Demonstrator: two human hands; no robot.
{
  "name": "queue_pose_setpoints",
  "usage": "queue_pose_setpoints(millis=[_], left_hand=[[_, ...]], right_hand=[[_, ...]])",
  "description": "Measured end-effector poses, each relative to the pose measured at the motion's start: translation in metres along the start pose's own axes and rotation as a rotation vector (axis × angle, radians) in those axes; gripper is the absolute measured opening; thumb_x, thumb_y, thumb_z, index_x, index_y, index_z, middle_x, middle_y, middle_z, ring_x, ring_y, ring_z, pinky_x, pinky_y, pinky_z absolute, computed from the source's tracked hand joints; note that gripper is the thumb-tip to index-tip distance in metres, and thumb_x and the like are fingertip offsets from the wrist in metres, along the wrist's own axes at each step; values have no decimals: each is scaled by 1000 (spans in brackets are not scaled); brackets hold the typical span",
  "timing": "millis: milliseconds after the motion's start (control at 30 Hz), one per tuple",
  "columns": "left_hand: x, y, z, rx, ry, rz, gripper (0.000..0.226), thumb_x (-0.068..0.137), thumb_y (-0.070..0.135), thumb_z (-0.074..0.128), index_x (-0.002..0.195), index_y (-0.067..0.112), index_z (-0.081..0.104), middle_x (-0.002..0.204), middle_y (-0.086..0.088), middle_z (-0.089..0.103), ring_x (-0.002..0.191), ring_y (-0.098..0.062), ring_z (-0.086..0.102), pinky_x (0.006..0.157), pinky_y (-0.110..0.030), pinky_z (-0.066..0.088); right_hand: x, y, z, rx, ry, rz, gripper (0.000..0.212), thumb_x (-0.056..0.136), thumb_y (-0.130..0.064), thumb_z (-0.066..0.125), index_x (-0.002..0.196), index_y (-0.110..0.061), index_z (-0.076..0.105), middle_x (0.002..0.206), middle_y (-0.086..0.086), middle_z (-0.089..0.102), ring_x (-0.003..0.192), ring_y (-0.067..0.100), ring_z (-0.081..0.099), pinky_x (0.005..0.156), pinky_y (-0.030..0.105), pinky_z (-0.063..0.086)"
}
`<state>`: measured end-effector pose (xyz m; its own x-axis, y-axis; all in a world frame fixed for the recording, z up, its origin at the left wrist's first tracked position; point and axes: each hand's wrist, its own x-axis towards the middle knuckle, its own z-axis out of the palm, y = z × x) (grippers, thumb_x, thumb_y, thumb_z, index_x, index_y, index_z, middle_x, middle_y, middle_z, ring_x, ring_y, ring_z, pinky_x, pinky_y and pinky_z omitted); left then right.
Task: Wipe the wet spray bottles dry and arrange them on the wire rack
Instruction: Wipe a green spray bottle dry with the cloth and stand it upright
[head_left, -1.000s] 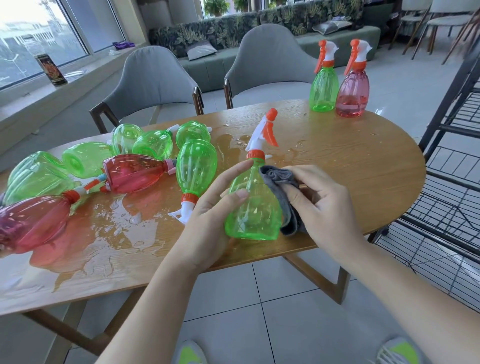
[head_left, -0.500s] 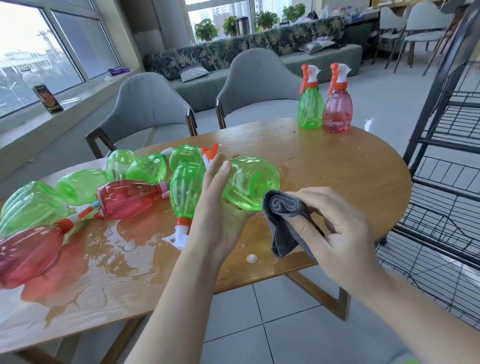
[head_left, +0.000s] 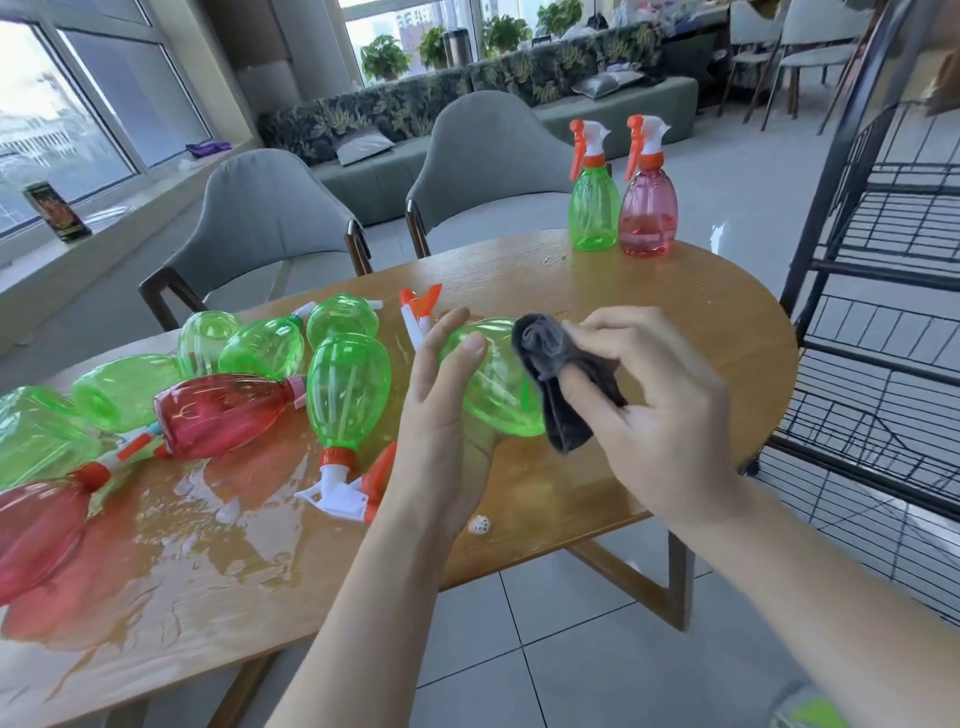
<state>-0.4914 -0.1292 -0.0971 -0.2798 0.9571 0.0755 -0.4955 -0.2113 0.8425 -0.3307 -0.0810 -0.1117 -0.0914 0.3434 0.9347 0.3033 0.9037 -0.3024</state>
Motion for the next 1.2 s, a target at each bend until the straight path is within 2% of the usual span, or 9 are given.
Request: queue_pose_setpoints(millis=[233, 500, 667, 733, 833, 967, 1033, 1100, 1200], left_hand=[[-4, 1, 6, 12, 54, 83, 37, 89, 30, 72, 126, 31, 71, 120, -3, 67, 94, -23, 73, 78, -44, 57], [-6, 5, 8, 53, 131, 131, 44, 87, 33, 77, 130, 29, 68, 125, -5, 62, 93, -24, 71, 74, -43, 58], [-8, 4, 0, 153, 116, 134, 54, 78, 46, 82, 130, 39, 71, 128, -2, 67, 97, -38, 40, 81, -59, 31], [-9, 4, 0, 175, 131, 131, 54, 78, 45, 83, 131, 40, 71, 142, -7, 61, 109, -49, 56, 84, -60, 44], [-10, 5, 3, 162, 151, 109, 51, 81, 39, 82, 132, 40, 71, 142, -3, 59, 127, -38, 61, 85, -52, 51], [-10, 7, 1, 141, 147, 116, 52, 85, 31, 79, 136, 39, 70, 127, 0, 70, 107, -30, 71, 84, -49, 55], [-8, 5, -6, 192, 138, 127, 59, 82, 36, 83, 138, 45, 68, 146, -9, 63, 125, -33, 68, 89, -51, 57], [-9, 7, -14, 322, 117, 151, 64, 80, 46, 84, 140, 54, 63, 159, -11, 52, 145, -36, 54, 106, -55, 52], [-12, 12, -23, 655, 95, 254, 74, 83, 61, 80, 149, 62, 46, 167, 7, 44, 157, -18, 38, 125, -57, 35]], right_hand=[[-7, 11, -9, 25, -22, 161, 10, 86, 2, 77, 95, 4, 73, 99, 12, 69, 88, 5, 58, 79, 14, 50], [-20, -8, -3, 126, -158, 82, 10, 87, -2, 76, 94, 4, 74, 98, 11, 70, 88, 9, 63, 81, 16, 51], [-14, -9, -3, 113, -121, 58, 9, 88, 0, 75, 96, 4, 74, 99, 13, 70, 91, 13, 64, 85, 13, 49], [-13, -9, -2, 119, -97, 100, 9, 87, 0, 74, 94, 4, 73, 98, 13, 69, 91, 11, 62, 84, 12, 48], [-11, -6, 0, 116, -61, 166, 9, 85, 1, 74, 93, 3, 73, 96, 12, 69, 85, 11, 61, 78, 16, 50], [-7, 5, 2, 94, -48, 248, 12, 86, 3, 77, 97, 0, 73, 95, 7, 69, 82, 11, 63, 73, 25, 55], [-4, 11, -1, 121, -35, 324, 13, 88, -1, 78, 100, -5, 73, 96, 4, 70, 83, 11, 66, 73, 31, 58], [0, 16, -4, 167, -19, 424, 13, 92, -10, 77, 104, -14, 73, 96, 0, 73, 85, 12, 69, 74, 37, 59], [10, 23, -10, 228, 28, 546, 14, 94, -19, 77, 106, -23, 72, 96, -5, 76, 89, 12, 72, 79, 40, 61]])
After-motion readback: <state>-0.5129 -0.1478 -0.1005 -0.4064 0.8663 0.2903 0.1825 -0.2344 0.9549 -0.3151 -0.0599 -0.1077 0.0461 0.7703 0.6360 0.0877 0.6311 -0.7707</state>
